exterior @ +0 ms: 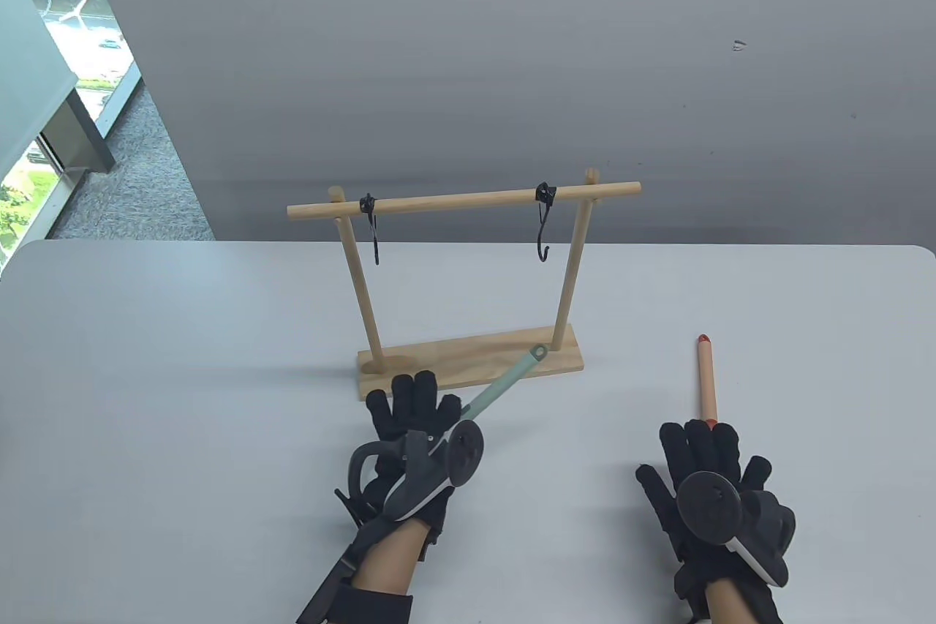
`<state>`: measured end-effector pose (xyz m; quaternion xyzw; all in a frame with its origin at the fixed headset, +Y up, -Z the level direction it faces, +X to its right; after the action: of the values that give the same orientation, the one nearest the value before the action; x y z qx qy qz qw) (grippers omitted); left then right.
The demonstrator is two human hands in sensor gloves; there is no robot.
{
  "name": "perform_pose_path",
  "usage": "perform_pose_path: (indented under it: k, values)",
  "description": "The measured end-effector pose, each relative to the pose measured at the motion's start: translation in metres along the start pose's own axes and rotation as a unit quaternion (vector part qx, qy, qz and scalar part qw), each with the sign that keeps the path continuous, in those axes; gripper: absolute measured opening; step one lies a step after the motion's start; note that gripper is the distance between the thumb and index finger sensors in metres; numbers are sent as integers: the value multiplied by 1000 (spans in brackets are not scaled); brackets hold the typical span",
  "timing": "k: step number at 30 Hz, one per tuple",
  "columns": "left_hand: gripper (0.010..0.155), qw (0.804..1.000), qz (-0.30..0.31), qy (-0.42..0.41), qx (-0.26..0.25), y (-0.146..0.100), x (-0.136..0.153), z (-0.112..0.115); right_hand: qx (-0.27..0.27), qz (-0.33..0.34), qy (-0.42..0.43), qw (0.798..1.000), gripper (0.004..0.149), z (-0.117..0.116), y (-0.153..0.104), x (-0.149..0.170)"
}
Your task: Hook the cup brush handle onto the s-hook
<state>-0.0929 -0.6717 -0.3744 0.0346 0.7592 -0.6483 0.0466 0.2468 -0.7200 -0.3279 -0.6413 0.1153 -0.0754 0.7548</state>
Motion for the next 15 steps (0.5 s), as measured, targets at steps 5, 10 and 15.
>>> perform_pose_path:
  k: [5, 10, 15]
  values:
    - [53, 997, -48, 9, -56, -7, 35, -38, -1, 7, 11, 1000, 72, 0, 1, 0]
    - [53, 991, -97, 21, -89, -14, 60, -67, -7, 16, 23, 1000, 74, -1, 3, -1]
    - [52, 986, -131, -13, -101, -19, 78, -76, -11, 20, 25, 999, 74, -2, 6, -2]
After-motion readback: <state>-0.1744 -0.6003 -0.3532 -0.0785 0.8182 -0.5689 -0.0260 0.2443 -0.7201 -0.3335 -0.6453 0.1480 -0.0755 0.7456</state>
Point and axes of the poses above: the tracker on the back of each hand, its own x axis roughly to the little-finger side, its own y axis roughly from the wrist to the fingertips, z = x × y, the point moved 5 cm from there along y, roughly from the wrist to the fingertips, and after that the axes turned 3 degrees about z, right-handed, at the moved point
